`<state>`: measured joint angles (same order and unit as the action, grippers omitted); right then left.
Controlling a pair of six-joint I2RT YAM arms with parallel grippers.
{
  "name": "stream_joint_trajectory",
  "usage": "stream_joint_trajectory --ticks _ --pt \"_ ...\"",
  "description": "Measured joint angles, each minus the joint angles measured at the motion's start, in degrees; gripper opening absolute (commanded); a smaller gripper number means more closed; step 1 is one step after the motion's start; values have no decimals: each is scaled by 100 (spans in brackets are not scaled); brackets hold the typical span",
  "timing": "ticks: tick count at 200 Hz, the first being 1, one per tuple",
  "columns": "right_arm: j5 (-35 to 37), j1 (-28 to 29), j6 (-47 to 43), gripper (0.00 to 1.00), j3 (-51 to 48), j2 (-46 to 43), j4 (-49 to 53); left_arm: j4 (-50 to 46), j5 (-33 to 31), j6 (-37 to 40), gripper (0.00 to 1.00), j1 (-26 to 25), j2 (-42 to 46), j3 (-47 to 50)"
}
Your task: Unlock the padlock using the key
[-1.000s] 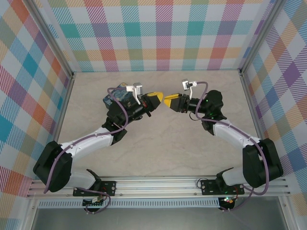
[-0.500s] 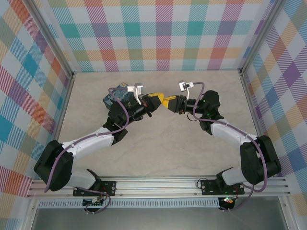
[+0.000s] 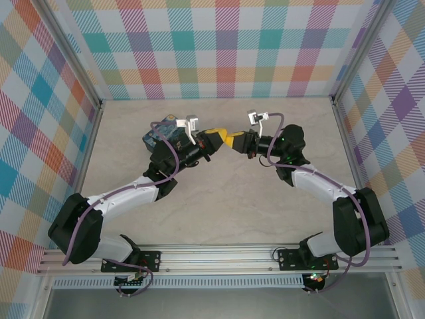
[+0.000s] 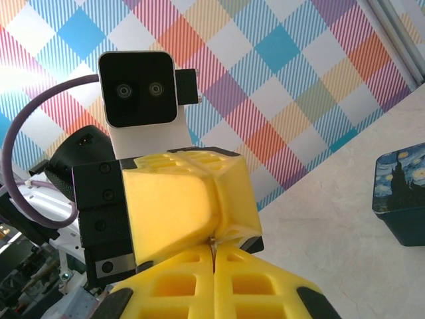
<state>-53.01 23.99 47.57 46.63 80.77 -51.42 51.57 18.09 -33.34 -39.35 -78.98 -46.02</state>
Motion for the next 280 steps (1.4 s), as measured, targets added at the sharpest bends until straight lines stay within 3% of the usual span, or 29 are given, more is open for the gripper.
stream_joint_trajectory --ticks 12,36,58,86,153,217,248,280 --pt "-2 2 -221 4 17 -61 313 -219 -44 37 38 0 61 -9" --pt "46 7 -1141 3 190 -363 1613 -1237 -66 337 60 13 409 -251" --pt "138 4 -2184 3 507 -721 2892 -1849 63 610 70 94 922 -400" --pt "85 4 -3193 4 844 -1003 3967 -2361 461 872 72 262 1357 -527" --pt "-111 13 -4258 4 1172 -1038 5289 -3434 1692 1366 57 356 990 -962" --pt "-111 87 -4404 5 1187 -1038 5587 -3541 2107 1469 39 356 667 -1040" --pt "-109 101 -4402 5 1189 -1038 5584 -3539 2212 1467 27 356 566 -1040" --pt "-136 107 -4398 8 1189 -1034 5580 -3550 2275 1486 2 356 553 -1071"
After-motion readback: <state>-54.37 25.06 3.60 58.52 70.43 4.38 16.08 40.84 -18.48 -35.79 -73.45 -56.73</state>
